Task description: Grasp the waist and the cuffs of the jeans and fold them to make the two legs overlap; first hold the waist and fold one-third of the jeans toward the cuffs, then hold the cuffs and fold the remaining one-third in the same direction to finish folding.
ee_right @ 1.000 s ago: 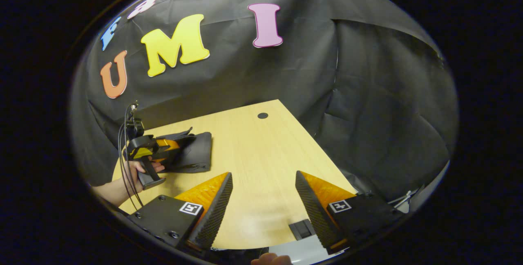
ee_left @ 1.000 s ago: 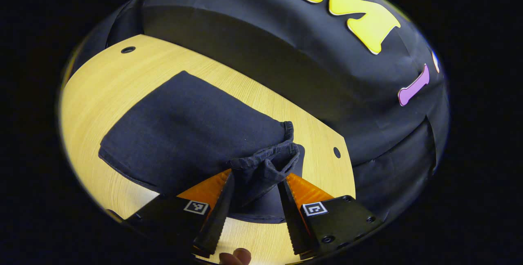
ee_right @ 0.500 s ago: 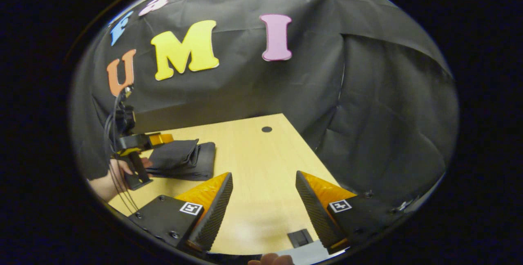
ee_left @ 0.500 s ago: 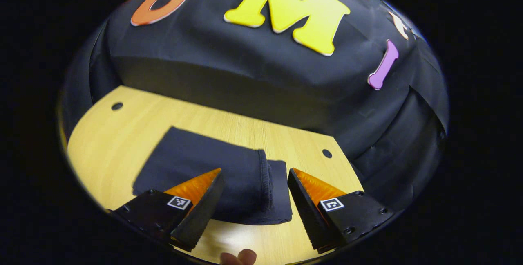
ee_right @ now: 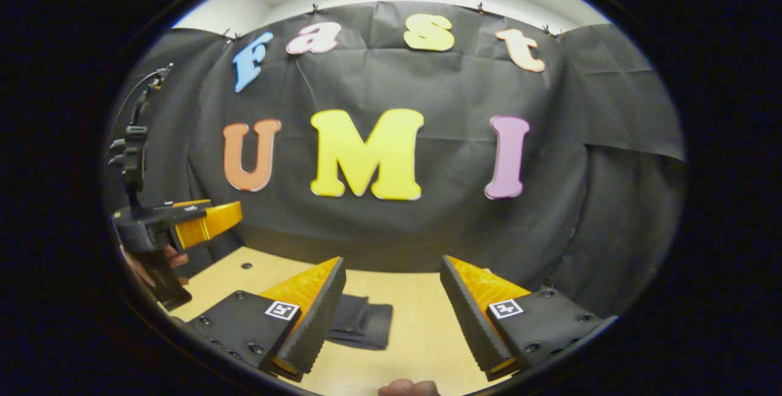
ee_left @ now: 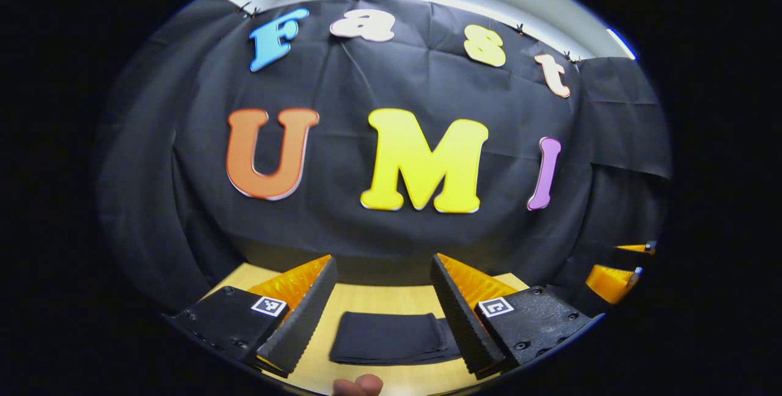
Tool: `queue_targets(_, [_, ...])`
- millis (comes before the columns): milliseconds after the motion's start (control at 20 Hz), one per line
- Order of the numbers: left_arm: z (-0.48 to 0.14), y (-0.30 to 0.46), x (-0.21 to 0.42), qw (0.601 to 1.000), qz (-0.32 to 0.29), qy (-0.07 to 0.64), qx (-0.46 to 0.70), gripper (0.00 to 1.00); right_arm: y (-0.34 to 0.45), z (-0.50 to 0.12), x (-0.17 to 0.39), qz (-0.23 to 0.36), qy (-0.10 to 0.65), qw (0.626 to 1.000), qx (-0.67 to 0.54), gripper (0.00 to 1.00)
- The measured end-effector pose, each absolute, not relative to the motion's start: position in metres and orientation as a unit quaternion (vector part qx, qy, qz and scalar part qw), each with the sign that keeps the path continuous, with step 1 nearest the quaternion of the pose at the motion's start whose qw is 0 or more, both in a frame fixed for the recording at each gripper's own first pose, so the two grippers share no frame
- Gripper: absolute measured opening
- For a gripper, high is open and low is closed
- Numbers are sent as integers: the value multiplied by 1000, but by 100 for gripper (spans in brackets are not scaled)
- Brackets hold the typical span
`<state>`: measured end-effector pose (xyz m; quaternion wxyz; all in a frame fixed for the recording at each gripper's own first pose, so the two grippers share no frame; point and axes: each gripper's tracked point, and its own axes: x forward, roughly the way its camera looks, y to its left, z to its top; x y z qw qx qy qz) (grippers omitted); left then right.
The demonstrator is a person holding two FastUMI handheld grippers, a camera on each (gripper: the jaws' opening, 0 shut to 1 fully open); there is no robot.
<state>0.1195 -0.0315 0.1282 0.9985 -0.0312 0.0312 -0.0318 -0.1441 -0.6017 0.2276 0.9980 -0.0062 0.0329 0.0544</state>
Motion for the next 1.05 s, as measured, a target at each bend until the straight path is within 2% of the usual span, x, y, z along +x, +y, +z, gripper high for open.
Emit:
queue_targets(50, [135, -28, 108, 998, -32, 21, -41, 98, -591, 233, -146, 58, 24, 998, -1, 96])
queue_targets(150, [126, -19, 80, 998, -28, 16, -51, 98, -564, 233, -155, 75, 20, 997, 11, 93])
queue_targets(200, [116, -11, 72, 999, -18, 19, -43, 93, -560, 231, -159, 72, 19, 997, 8, 93])
queue_targets(250, [110, -6, 65, 999, -9, 23, -35, 98, -559, 230, -163, 68, 18, 998, 6, 92])
queue_targets(400, [104, 1, 43, 999, -1, 25, -40, 100, -551, 225, -179, 55, 4, 998, 9, 93])
queue_targets(750, [93, 8, 29, 998, -2, 37, -58, 98, -549, 211, -198, 38, 2, 999, -10, 93])
queue_targets(800, [91, 8, 29, 997, -3, 40, -59, 98, -547, 210, -198, 39, 6, 999, -8, 96])
queue_targets(1050, [93, 8, 32, 998, -10, 40, -54, 98, -545, 211, -193, 38, 5, 999, -11, 93])
